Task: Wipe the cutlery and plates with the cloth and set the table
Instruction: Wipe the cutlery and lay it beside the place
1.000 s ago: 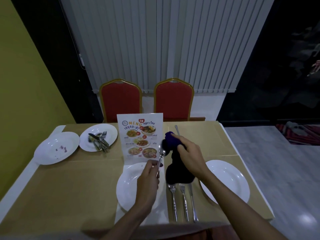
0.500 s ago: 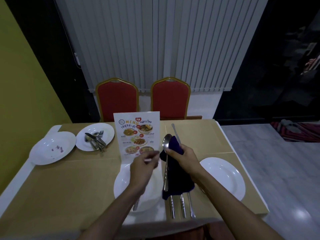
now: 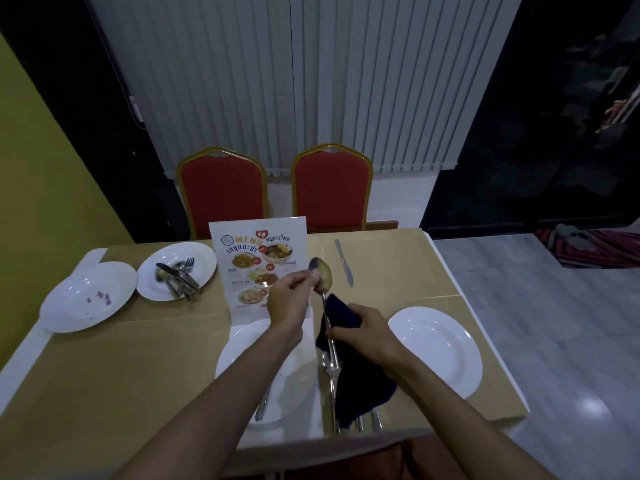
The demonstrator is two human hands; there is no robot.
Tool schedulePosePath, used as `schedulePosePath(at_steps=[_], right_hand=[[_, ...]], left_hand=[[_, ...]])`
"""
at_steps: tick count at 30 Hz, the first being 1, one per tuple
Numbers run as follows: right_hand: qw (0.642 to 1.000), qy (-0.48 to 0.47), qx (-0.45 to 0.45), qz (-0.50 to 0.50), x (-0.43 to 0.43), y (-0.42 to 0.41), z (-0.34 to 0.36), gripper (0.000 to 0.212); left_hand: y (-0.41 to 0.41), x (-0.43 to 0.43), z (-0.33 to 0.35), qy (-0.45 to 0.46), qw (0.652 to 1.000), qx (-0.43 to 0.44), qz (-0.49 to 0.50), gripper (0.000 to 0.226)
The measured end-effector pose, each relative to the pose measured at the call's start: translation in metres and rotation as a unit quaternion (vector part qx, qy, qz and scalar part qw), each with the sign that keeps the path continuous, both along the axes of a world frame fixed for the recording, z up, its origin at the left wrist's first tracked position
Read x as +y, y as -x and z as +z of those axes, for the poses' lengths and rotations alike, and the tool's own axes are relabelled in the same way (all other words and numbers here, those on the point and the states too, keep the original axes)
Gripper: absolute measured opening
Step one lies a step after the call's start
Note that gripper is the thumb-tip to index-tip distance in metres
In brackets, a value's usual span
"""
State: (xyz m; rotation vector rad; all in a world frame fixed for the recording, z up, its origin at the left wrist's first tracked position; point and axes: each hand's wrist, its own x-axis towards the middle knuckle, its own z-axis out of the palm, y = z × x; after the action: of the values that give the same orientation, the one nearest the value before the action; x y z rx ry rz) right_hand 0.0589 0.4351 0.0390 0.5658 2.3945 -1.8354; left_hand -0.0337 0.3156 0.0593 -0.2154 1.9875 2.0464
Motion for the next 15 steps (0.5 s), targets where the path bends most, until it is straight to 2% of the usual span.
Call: schedulePosePath(at_steps=[2,4,7,11,15], right_hand=[[1.000,0.009,0.002,-0.016,0.011,0.004,0.001,0.030],[0.999,0.020,0.001,-0.026,0.020,0.008,-0.001,0.026],[0.998,0.047,-0.016,-0.032,0.027,0.013,-0.006,0.027],[0.993,0.098,-0.035,-0.051,0.037,0.017,-0.018,0.029],[0.984,0.162,-0.051,-0.061,0.057,0.020,-0.030,0.039]], left_hand=[[-0.004,0.001,-0.009,0.018,0.996,-0.037,-0.074,0.023],[-0.004,0.009,-0.016,0.028,0.992,-0.052,-0.115,0.018],[-0.001,0.027,-0.025,0.023,0.993,-0.059,-0.097,0.004],[0.008,0.058,-0.037,0.004,0.993,-0.102,-0.053,0.007],[0.036,0.092,-0.054,0.002,0.991,-0.132,-0.022,0.012]])
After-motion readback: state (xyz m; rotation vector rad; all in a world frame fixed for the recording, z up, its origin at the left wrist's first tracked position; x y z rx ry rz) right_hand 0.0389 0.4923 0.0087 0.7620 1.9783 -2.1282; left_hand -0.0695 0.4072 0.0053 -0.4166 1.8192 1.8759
